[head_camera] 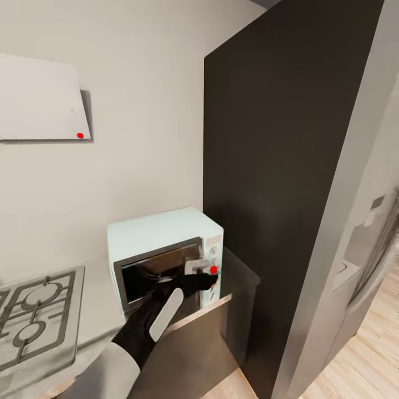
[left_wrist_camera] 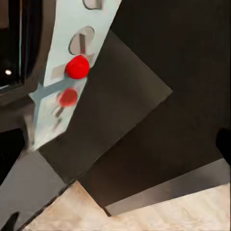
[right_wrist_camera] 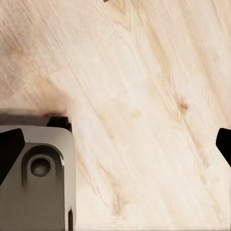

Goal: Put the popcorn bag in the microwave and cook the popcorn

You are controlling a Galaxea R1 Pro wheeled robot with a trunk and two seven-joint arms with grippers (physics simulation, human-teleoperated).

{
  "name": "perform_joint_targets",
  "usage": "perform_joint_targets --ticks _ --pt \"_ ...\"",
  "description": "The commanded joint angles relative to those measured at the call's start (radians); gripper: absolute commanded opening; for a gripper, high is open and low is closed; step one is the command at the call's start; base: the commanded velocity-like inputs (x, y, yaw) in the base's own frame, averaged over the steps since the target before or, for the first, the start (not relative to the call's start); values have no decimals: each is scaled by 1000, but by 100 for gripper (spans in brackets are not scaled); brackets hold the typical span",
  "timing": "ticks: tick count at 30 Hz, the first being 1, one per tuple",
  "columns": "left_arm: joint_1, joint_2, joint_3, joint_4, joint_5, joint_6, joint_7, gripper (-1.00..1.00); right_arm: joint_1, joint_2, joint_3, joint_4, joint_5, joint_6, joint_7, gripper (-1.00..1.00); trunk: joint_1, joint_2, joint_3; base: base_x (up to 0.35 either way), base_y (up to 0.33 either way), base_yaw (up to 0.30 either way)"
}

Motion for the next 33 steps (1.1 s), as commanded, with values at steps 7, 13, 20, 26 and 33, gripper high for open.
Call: perform_joint_targets --ticks 7,13,20,26,33 --pt "3 0 -11 212 130 -8 31 100 -1 2 -7 3 13 -5 -2 100 0 -1 0 -349 0 0" --pt "25 0 -12 352 132 -91 33 100 -1 4 -7 3 23 -6 -4 100 0 -1 0 -349 0 0" --pt "153 0 -17 936 132 -344 20 100 -1 3 -8 1 29 -17 -4 100 0 -1 0 -349 0 0" --pt "374 11 -14 992 133 -558 18 100 -1 13 -9 -7 31 -21 -4 100 0 -1 0 -350 0 0" --pt "382 16 -14 992 133 -580 17 100 -1 13 36 -7 82 -21 -4 100 0 -1 0 -232 0 0"
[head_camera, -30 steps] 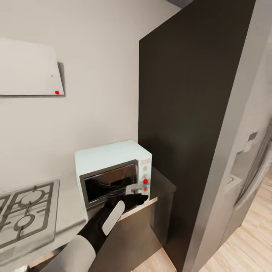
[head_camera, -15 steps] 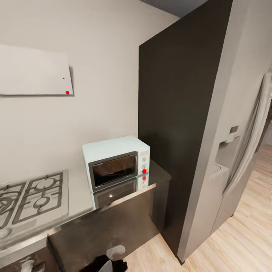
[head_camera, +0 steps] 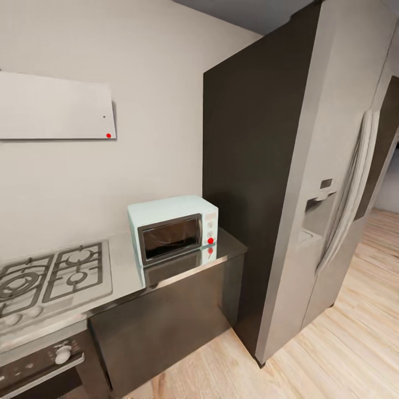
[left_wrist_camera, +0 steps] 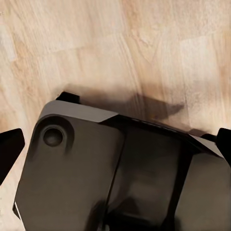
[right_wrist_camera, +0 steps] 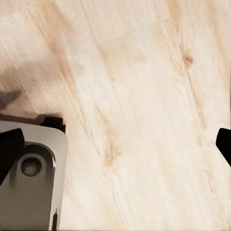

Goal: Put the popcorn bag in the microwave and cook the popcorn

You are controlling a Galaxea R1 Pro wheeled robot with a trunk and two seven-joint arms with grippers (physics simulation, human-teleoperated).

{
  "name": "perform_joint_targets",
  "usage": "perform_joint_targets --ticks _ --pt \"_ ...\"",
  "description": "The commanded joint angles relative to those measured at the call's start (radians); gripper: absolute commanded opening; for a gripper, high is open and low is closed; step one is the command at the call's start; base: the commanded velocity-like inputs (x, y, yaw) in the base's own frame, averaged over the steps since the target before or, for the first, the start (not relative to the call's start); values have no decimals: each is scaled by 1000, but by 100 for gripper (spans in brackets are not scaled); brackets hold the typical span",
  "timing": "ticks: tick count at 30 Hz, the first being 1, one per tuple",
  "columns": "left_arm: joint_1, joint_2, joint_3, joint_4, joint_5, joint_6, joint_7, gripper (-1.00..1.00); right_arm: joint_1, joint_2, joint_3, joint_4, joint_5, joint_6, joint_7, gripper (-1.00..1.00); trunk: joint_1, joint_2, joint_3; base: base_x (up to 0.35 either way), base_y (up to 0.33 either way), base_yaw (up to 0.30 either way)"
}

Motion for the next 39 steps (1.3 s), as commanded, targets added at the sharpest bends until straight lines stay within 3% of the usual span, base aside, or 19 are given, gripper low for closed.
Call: perform_joint_targets --ticks 1,8,18,20,24,28,39 --pt "0 3 -8 0 8 -2 3 100 -1 0 -5 2 15 -4 0 100 0 -1 0 -22 0 0" --pt "0 11 -7 0 9 -4 4 100 -1 -1 -1 9 14 1 0 100 0 -1 0 -4 0 22" --pt "0 11 -7 1 10 -4 3 100 -1 -2 2 9 20 -4 15 100 0 -1 -2 0 0 259" --pt "0 10 -8 2 10 -4 3 100 -1 -2 19 8 38 -16 21 100 0 -1 -3 0 0 284" --pt "0 11 -7 1 10 -4 4 100 -1 -2 33 11 99 -65 88 100 0 -1 -6 0 0 284" --pt "0 12 -6 2 11 -7 4 100 0 -3 34 14 120 -71 196 100 0 -1 -9 0 0 284" --pt "6 14 -6 2 13 -15 6 100 12 -5 33 14 119 -73 214 100 0 -1 -17 0 0 284"
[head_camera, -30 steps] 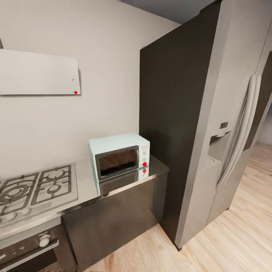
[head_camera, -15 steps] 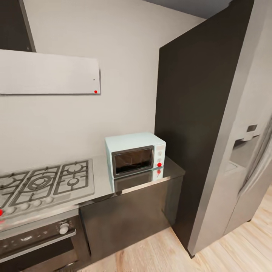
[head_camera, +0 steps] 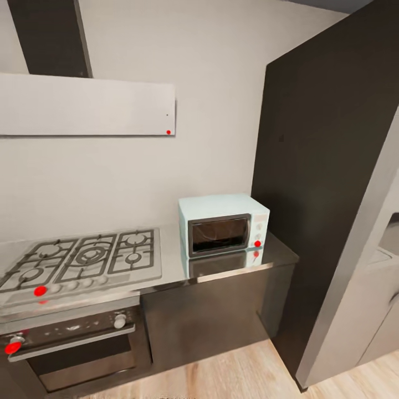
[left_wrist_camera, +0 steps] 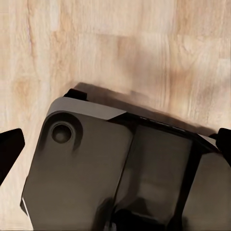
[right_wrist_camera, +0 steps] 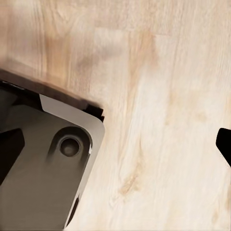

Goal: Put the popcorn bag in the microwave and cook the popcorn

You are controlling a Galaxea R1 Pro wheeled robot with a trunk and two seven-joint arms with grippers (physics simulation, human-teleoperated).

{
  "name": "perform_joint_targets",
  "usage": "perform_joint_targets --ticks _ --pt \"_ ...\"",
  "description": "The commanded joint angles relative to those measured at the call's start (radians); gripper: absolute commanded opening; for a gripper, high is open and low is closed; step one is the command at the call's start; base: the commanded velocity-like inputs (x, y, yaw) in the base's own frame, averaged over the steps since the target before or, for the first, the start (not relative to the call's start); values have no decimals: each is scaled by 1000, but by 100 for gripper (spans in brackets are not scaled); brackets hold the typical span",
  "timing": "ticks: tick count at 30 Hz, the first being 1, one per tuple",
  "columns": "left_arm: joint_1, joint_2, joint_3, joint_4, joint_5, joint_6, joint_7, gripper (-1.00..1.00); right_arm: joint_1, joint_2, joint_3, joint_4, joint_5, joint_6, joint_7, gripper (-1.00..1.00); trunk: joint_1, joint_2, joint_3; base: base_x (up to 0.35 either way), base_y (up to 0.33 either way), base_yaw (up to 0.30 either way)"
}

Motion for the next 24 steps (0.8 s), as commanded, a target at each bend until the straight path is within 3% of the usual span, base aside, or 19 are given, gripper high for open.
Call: perform_joint_targets --ticks 1,4,7,11,24 --pt "2 0 -8 1 8 -2 4 100 -1 -1 -8 3 7 -6 1 100 0 -1 -1 0 0 284" --pt "6 1 -8 1 17 -2 4 100 -1 0 -8 3 7 -6 -7 100 0 -1 -3 0 0 284" --pt "7 2 -8 1 62 -4 4 100 -1 0 -8 3 7 -5 -9 100 0 -1 -6 0 0 284" --pt "8 7 -8 1 88 -4 3 100 8 1 -7 3 7 -5 -10 100 0 -1 -8 0 0 284" --pt "8 8 -8 1 92 -24 3 100 13 1 -8 3 7 -4 -11 100 0 -1 -17 0 0 284"
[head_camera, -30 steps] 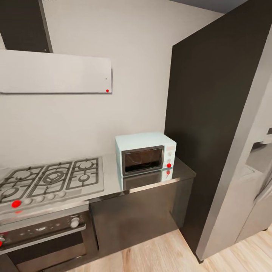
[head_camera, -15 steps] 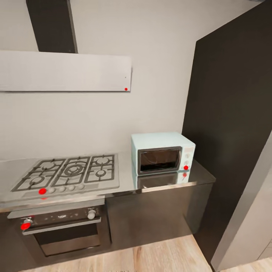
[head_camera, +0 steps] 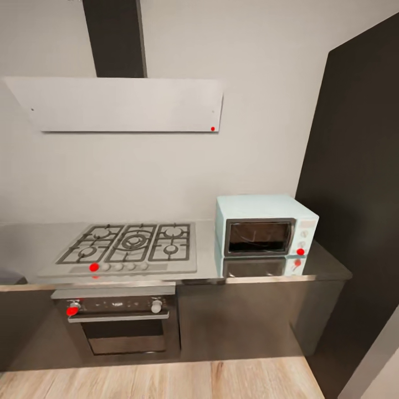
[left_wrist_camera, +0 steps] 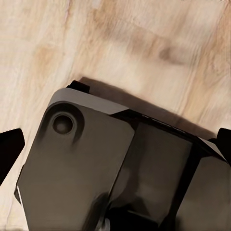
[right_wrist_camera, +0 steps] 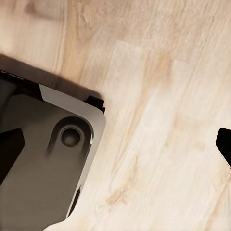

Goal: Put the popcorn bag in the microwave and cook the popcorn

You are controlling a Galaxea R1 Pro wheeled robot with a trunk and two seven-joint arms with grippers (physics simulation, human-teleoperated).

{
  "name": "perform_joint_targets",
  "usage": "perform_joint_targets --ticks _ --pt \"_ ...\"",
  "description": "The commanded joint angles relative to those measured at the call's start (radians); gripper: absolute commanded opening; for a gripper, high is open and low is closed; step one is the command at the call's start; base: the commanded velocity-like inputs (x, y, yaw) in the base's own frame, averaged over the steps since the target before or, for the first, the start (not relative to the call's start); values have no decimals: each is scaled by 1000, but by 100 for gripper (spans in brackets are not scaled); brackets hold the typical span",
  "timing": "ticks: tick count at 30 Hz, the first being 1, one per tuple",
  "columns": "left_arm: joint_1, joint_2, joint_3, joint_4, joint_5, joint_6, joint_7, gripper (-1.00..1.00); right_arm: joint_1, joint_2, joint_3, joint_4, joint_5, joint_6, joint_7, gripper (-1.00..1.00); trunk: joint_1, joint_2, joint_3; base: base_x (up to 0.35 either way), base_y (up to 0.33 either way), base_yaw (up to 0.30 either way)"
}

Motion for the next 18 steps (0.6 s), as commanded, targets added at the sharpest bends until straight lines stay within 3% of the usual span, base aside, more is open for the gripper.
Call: perform_joint_targets --ticks 1,8,18 --pt "0 0 -8 0 7 -2 4 100 -1 -1 -8 3 7 -5 1 100 0 -1 -1 0 0 284" --pt "0 0 -8 0 7 -2 4 100 -1 -1 -9 3 4 -4 -2 100 0 -1 -5 0 0 247" --pt "0 0 -8 0 7 -2 4 100 -1 11 -12 3 -1 -6 -28 100 0 -1 -6 0 0 14"
